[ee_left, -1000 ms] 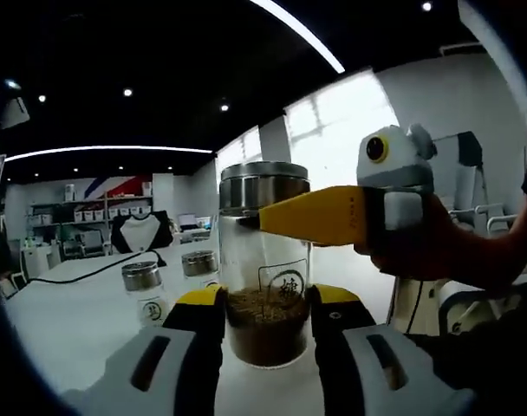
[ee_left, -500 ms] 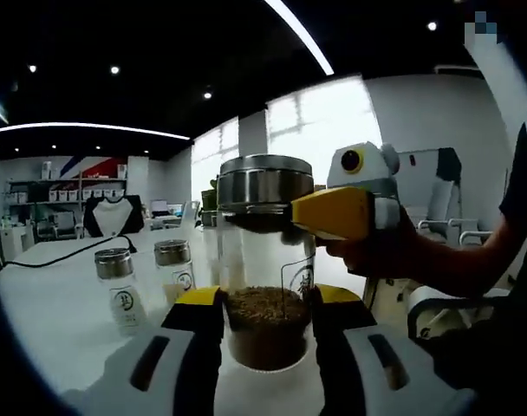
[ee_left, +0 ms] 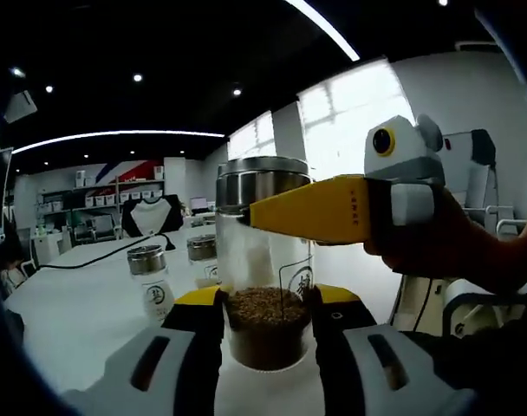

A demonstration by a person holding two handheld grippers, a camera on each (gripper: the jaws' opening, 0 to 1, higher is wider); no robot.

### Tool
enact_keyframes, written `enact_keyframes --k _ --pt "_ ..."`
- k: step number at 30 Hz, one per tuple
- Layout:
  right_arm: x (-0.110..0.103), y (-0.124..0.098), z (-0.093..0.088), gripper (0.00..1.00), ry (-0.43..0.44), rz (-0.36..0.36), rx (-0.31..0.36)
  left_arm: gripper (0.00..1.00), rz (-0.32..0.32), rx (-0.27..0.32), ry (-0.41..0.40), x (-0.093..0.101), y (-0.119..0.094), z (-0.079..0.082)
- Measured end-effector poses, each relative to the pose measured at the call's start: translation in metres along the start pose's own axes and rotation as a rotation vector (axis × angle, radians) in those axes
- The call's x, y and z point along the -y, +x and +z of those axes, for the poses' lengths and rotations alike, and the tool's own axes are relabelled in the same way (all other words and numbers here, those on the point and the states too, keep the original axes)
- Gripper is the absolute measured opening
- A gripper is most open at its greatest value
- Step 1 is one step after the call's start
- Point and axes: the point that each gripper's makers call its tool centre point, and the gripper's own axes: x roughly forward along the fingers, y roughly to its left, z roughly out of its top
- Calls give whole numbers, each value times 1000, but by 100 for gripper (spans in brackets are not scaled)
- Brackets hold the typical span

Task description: Rotate the seasoning bottle until the label or dispensing opening points toward the visible target arrow and the bottle remains upright within the marked orientation range

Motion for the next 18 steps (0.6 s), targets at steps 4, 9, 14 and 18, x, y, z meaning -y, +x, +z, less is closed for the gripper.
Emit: enact_keyframes --k 4,9,14,18 --pt "3 1 -1 37 -11 -29 -13 42 9 -4 11 -2 1 -1" --pt "10 -3 0 37 -22 -34 -30 42 -94 -11 1 4 5 -2" --pt "15 -4 -1 37 -10 -30 -29 41 -145 -25 -40 7 4 -6" --pt "19 -9 5 37 -38 -29 -26 43 -158 -40 -15 7 2 -7"
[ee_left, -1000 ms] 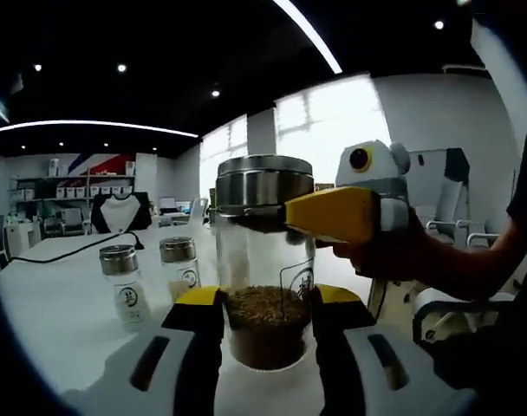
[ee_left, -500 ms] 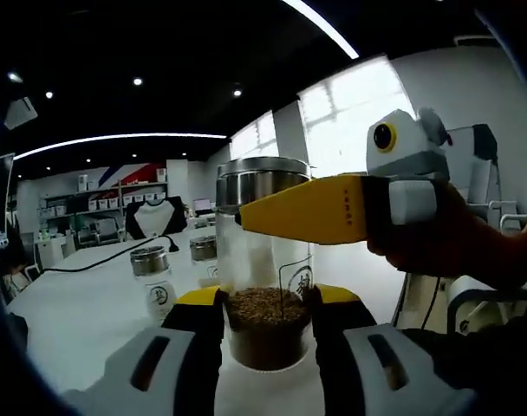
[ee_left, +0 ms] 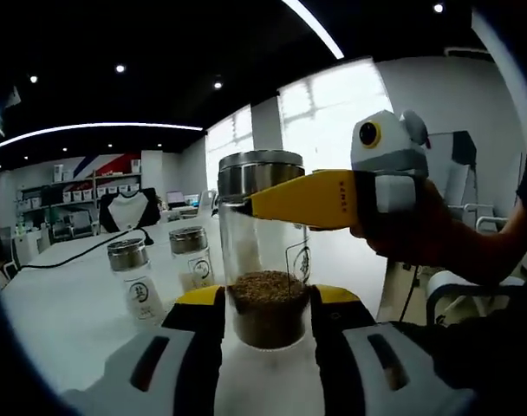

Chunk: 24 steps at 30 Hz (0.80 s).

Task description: Rotate the seasoning bottle until the label or dispensing opening points toward the visible target arrow and the bottle remains upright within the marked orientation range

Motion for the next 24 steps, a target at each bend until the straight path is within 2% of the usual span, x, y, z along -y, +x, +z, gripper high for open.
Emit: enact_keyframes --k 5,7,13,15,20,24 --pt "11 -8 4 37 -19 -10 0 49 -23 10 -44 -5 -5 5" --pt "17 -12 5 37 -25 -20 0 51 -15 35 -50 -10 -8 8" --pt "37 -26 12 37 -54 -43 6 67 17 46 -57 -28 -15 12" --pt "43 -31 13 37 -61 -31 3 70 26 41 -52 -32 -16 11" --pt "53 -44 18 37 -75 -17 25 81 43 22 -51 -40 -18 6" --pt "70 -54 18 37 -69 -49 37 93 39 15 -46 -41 -17 3"
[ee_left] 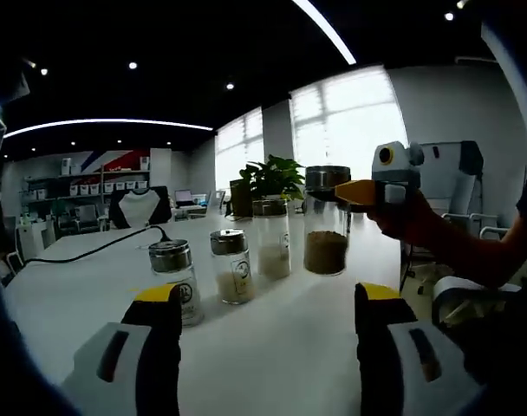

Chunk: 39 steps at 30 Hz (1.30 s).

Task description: Rotate the seasoning bottle until the label or dispensing opening points toward the visible target arrow and the bottle remains upright within the marked orientation range

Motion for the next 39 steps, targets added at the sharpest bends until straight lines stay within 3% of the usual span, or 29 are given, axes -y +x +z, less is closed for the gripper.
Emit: enact_keyframes --k 2,20,26,35,39 --pt "6 -3 -2 37 -13 -14 -5 100 0 -7 -5 -1 0 -1" --pt "76 -26 -24 37 8 -137 -56 100 32 -52 -19 -15 -5 -12" --pt "90 -29 -25 37 -11 -157 -73 100 28 -62 -7 -14 -5 -13" --pt "108 -39 -33 37 38 -185 -66 100 55 -49 -1 -22 -13 -4" --pt "118 -37 -35 37 10 -181 -80 100 54 -53 4 -22 -13 -5"
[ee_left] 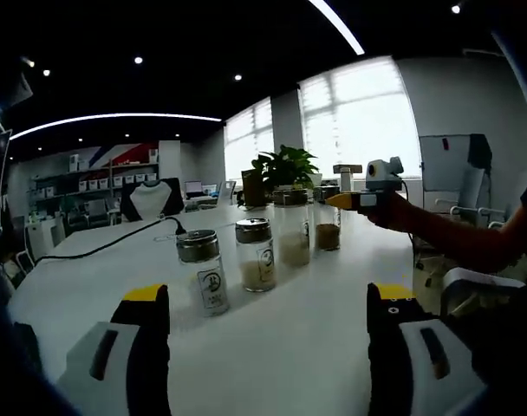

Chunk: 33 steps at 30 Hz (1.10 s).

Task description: Rotate the seasoning bottle until the label or dispensing opening points toward the visible target arrow and the bottle remains upright within the marked orientation range

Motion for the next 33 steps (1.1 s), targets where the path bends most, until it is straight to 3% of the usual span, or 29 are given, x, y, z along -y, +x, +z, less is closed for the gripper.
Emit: enact_keyframes --k 10,23,31,33 --pt "9 8 0 37 -1 130 -34 100 -9 4 -5 2 0 2" --pt "18 22 -2 38 -10 94 -11 100 -7 -10 -7 1 2 -3" --pt "16 1 3 44 -10 51 -1 100 3 -9 -11 -2 1 -4" --pt "15 -10 7 44 -4 5 16 100 1 -12 -8 0 1 -5"
